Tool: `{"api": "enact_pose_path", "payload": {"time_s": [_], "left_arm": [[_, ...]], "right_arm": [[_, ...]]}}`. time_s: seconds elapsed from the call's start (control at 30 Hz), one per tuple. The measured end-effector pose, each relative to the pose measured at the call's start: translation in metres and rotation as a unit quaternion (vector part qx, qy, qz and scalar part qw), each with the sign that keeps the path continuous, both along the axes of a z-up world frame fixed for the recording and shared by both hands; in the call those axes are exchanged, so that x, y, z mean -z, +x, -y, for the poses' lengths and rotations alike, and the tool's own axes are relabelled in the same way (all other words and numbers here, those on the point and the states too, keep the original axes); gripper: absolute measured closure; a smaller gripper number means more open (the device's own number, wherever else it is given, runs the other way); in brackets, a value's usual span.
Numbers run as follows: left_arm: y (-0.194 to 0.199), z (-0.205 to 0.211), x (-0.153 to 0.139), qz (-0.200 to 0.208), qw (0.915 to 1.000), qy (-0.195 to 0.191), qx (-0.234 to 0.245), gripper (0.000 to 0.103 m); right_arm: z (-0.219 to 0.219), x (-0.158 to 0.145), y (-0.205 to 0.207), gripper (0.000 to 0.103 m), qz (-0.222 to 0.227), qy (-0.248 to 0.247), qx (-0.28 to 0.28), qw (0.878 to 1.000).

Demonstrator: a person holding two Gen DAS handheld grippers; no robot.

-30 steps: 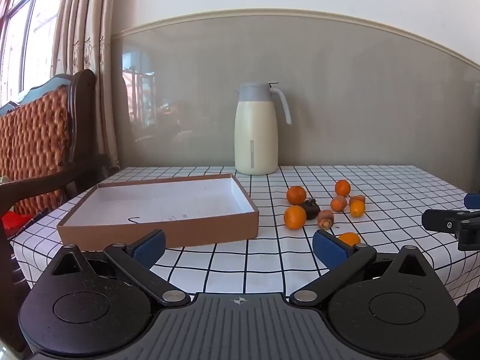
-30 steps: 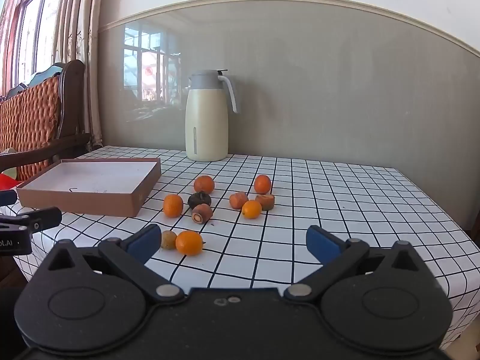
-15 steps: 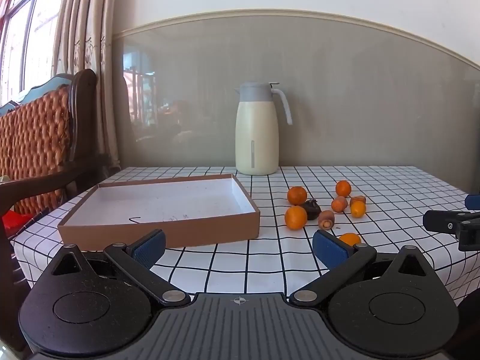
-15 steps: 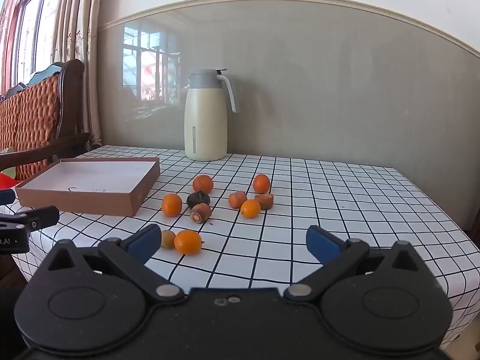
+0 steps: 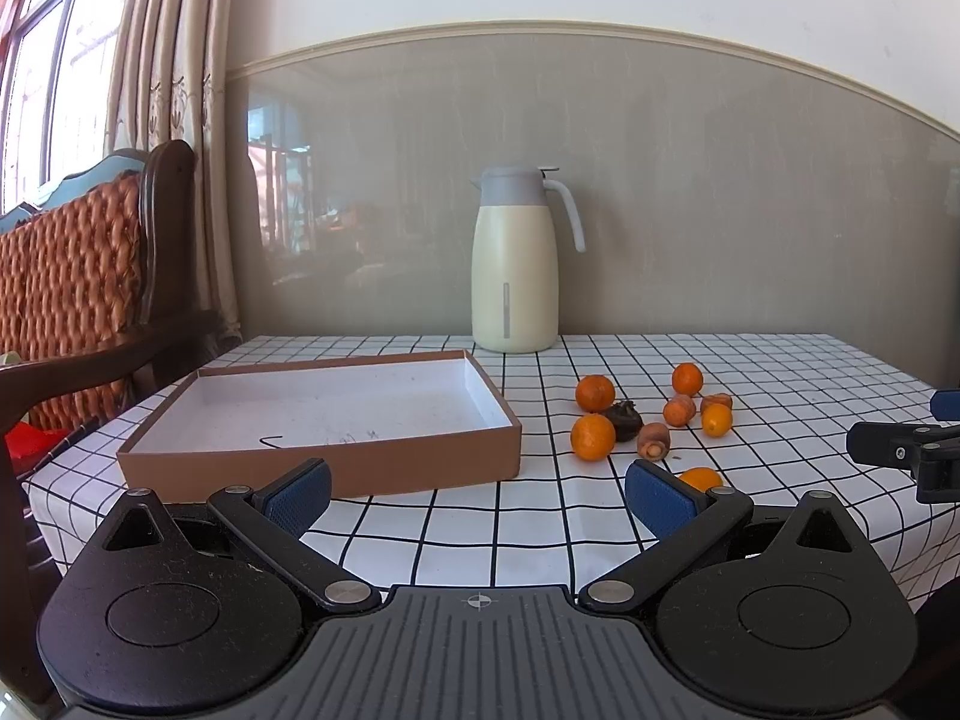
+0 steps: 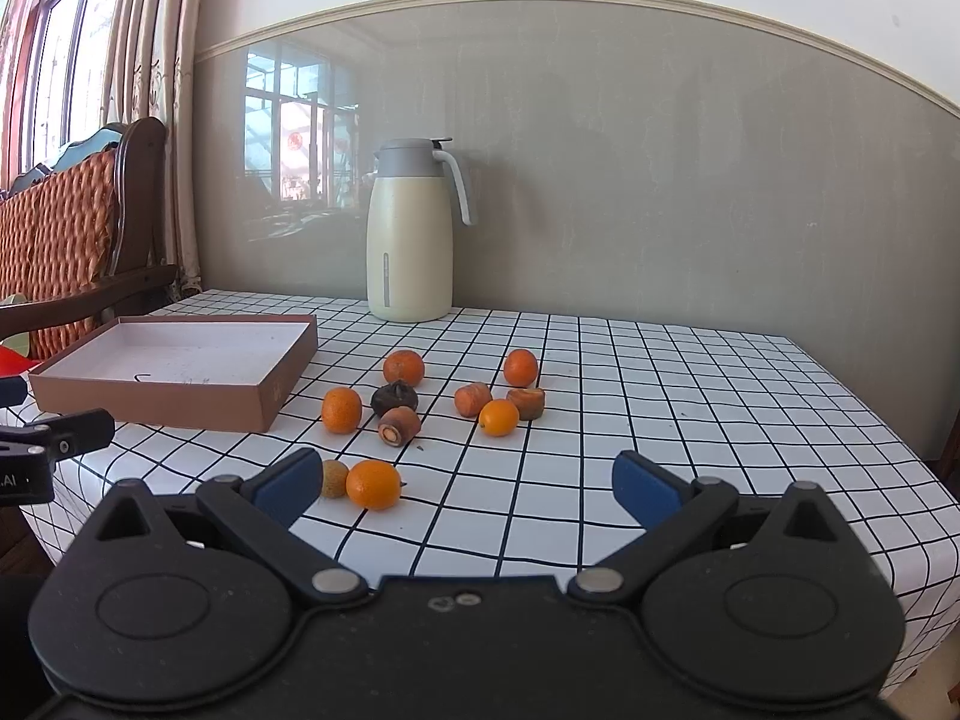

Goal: Organize fruits

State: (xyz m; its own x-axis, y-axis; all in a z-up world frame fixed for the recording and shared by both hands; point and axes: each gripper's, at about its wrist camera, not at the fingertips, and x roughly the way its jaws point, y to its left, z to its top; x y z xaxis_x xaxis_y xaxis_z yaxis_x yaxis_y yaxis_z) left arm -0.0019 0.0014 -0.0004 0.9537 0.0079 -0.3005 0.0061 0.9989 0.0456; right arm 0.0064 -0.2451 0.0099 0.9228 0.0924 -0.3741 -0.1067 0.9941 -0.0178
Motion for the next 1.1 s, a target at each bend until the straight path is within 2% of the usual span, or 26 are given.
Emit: {"api": "enact_pose_path", "payload": {"time_s": [1.1], "left_arm": [[-0.0009, -0.0013, -0.0012, 0.002, 1.0, -0.001, -0.002, 0.0]], "right_arm": [[0.0012, 0.0001, 0.0012, 0.006, 0.0, -0.004, 0.0, 1.0]]}}
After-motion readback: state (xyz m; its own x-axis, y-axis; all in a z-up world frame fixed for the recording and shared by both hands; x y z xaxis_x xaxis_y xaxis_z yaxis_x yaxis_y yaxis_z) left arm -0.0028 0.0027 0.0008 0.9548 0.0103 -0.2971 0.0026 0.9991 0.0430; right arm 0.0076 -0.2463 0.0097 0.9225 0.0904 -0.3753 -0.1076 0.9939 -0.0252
